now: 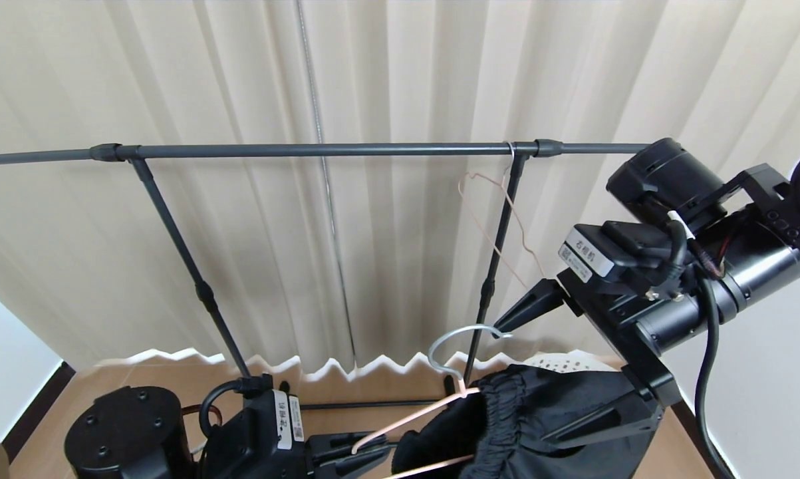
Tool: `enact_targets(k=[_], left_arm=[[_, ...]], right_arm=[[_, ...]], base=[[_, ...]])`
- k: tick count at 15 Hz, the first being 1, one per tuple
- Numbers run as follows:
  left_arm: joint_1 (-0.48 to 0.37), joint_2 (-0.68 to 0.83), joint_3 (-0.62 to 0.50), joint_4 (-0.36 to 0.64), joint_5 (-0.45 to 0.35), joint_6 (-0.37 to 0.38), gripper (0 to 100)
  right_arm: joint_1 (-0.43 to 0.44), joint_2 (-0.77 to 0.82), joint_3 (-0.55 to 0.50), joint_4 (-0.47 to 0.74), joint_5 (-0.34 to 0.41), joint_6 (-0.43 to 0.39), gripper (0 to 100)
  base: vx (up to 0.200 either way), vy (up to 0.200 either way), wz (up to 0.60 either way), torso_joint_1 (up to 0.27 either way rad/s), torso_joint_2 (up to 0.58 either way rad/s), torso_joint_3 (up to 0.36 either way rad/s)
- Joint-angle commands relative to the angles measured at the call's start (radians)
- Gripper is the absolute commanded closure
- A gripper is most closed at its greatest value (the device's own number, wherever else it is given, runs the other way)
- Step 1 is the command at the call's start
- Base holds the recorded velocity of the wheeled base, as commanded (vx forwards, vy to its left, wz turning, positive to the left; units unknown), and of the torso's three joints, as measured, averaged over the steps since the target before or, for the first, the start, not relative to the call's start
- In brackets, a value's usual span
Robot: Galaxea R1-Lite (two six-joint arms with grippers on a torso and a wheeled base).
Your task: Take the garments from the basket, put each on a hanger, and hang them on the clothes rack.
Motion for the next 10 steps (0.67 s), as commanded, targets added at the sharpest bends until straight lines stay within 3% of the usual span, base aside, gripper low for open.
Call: enact_targets(k=[1,10], left_arm=[[0.0,-0.003,-0.001,-0.001,0.0,0.0,100],[-0.002,-0.001,-0.027,-0.001,0.02,-0.002,100]], right_arm=[[0.01,0.021,0.006,0.0,-0.009,0.013,0],[0.034,0.058,0.006,-0.064,-0.037,0.067,0]], base=[[0.0,0.0,0.0,0.0,0.0,0.0],[0.0,0.0,0.0,0.0,0.0,0.0]])
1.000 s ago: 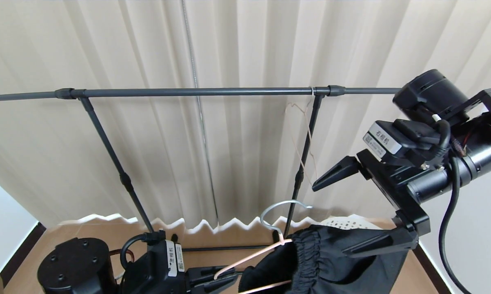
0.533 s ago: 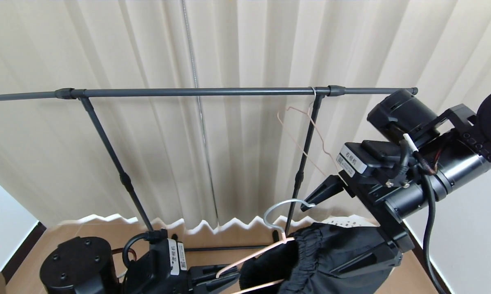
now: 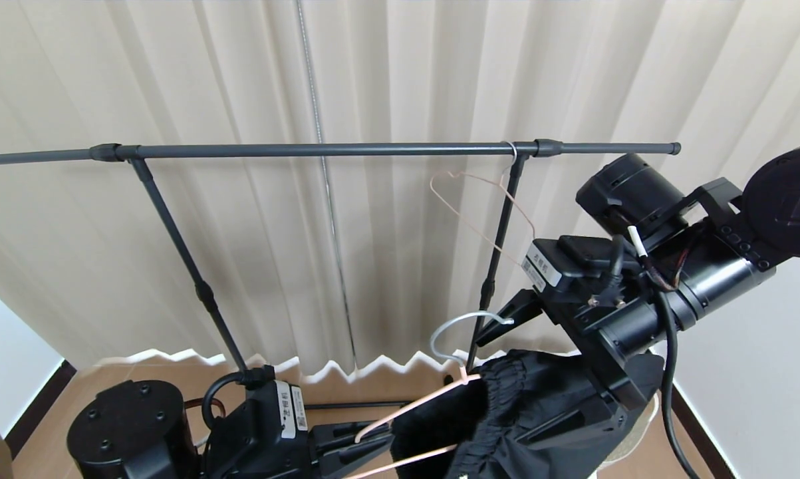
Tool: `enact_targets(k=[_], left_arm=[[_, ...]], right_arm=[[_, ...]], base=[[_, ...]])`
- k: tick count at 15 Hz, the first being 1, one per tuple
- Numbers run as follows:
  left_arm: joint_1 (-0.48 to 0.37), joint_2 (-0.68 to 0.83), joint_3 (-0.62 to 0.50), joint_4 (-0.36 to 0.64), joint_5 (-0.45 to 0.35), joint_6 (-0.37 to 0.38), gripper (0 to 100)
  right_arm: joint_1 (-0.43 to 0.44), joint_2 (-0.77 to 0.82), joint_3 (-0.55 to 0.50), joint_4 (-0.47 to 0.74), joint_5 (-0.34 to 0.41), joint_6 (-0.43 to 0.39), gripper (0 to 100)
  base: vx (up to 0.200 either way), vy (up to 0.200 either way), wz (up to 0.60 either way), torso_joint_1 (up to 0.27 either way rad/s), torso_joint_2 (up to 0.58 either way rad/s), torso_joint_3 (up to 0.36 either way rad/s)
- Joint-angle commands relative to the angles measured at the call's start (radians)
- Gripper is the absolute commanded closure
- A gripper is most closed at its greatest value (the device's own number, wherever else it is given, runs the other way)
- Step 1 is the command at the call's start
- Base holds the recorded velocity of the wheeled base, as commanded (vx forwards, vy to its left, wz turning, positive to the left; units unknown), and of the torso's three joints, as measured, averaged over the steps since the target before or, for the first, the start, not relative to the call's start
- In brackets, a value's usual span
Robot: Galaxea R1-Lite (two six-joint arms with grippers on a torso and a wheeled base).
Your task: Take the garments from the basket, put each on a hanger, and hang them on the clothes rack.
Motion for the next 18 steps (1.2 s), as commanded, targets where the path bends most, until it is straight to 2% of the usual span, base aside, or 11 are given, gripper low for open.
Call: enact_targets(k=[1,12,13,18], left_arm=[[-0.001,-0.001,-0.008,-0.001,0.002,0.0,100],[-0.015,-0.004,-0.011,-0.001,0.024,-0.003,100],[-0.015,-0.004,-0.011,-0.001,0.024,-0.003,100],[-0.009,-0.002,-0.011,-0.001,0.043,-0.005,100]], right_arm=[[0.0,0.011,0.001,-0.016,0.0,0.0,0],[-0.006,0.016,0.004,-0.059,-0.023,0.006,0],[-0.007,0.016,0.004,-0.059,-0.021,0.008,100],[-0.023,0.0,0.014,-0.059,-0.023,0.006,100]], base=[[0.0,0.0,0.0,0.0,0.0,0.0],[0.0,0.0,0.0,0.0,0.0,0.0],[0.0,0.0,0.0,0.0,0.0,0.0],[0.0,0.0,0.0,0.0,0.0,0.0]])
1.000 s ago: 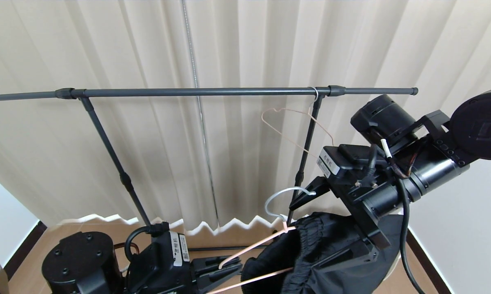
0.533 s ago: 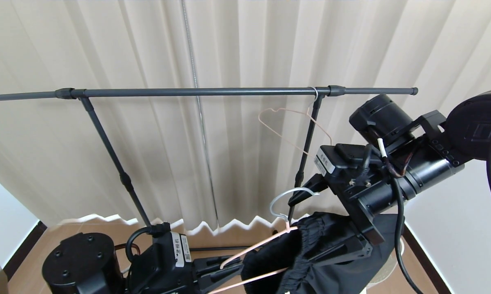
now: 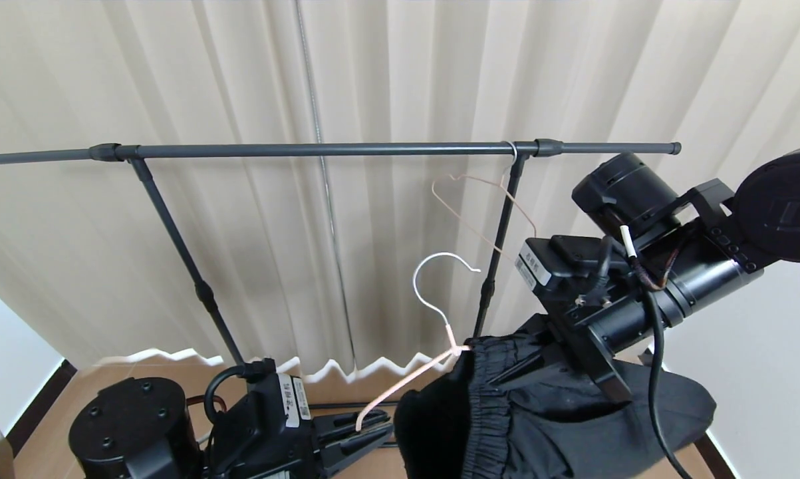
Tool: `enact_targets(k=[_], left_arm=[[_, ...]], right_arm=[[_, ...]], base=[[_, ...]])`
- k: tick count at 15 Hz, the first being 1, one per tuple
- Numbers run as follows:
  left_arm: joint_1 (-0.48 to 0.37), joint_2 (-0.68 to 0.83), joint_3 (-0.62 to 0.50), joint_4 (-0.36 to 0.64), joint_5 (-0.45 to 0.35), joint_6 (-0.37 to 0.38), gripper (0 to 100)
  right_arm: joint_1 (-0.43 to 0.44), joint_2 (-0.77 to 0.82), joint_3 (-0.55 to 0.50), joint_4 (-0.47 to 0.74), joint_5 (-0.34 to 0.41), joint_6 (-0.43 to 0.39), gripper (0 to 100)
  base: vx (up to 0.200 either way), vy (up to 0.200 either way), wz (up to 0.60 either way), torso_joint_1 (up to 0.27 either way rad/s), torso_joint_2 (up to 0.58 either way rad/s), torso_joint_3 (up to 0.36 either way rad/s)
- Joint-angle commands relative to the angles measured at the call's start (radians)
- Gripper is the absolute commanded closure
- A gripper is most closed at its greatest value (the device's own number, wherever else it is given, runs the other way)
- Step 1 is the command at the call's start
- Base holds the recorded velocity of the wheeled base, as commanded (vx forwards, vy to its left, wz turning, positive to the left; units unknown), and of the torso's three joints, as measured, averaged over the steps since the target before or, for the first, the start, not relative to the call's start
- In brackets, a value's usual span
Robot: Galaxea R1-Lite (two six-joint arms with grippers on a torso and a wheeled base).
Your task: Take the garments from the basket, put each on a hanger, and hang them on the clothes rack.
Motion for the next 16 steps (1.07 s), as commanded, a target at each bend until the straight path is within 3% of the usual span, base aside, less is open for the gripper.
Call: enact_targets(k=[1,15,16], left_arm=[[-0.001,0.001,0.0,-0.001,0.014,0.001,100],[0.003,-0.001,0.009,-0.001,0.016,0.013,100],[0.003,-0.001,0.009,-0.001,0.017,0.011,0]], right_arm=[[-0.006,-0.015,0.012,-0.002,-0.001,0.001,100],[-0.008,-0.075,0.073,-0.023,-0.001,0.001,100],[-0.008,-0.075,0.075,-0.023,-0.001,0.001,100]], base=[[0.0,0.0,0.0,0.0,0.0,0.0],[0.0,0.0,0.0,0.0,0.0,0.0],[0.0,0.0,0.0,0.0,0.0,0.0]])
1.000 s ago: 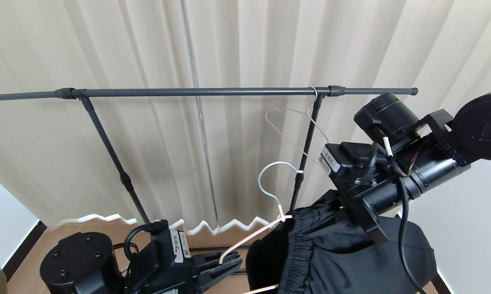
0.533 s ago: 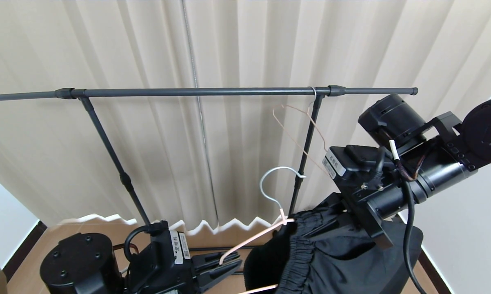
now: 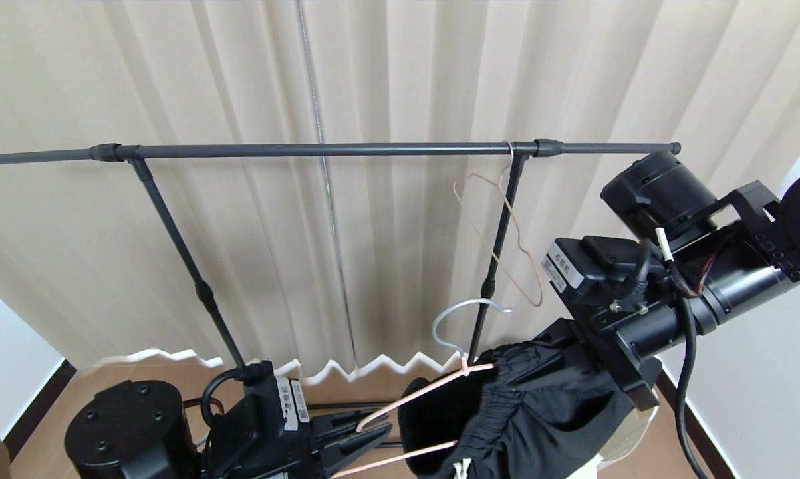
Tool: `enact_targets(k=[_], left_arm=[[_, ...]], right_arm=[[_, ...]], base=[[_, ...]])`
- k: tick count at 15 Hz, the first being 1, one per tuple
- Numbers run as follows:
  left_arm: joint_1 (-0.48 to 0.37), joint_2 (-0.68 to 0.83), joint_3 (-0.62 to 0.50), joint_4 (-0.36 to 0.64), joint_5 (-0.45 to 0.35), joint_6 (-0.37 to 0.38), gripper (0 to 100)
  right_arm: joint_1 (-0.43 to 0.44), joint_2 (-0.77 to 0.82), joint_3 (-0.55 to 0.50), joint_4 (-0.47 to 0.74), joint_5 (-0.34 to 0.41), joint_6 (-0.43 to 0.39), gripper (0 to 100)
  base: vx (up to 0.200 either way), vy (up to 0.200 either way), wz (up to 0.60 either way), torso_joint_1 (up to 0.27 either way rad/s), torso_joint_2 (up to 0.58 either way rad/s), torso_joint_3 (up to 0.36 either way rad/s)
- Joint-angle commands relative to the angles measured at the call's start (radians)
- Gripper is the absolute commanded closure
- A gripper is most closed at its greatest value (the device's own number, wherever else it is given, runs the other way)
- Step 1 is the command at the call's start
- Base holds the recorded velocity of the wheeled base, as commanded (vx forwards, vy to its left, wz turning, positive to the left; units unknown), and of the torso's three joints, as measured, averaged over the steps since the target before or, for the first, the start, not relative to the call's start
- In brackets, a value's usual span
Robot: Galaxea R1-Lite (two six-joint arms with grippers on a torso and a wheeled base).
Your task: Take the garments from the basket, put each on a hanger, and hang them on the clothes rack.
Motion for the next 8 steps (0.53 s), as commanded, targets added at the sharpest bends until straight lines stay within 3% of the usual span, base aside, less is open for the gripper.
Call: enact_targets(k=[1,8], left_arm=[[0.0,0.0,0.0,-0.001,0.0,-0.001,0],[0.046,-0.048,0.031,-0.001,0.0,-0.001,0]], right_arm=[[0.0,-0.005,0.003,0.0,0.001,0.0,100],[0.0,-0.018,0.017,0.0,0.002,0.0,100]], base=[[0.0,0.0,0.0,0.0,0.0,0.0],[0.0,0.0,0.0,0.0,0.0,0.0]])
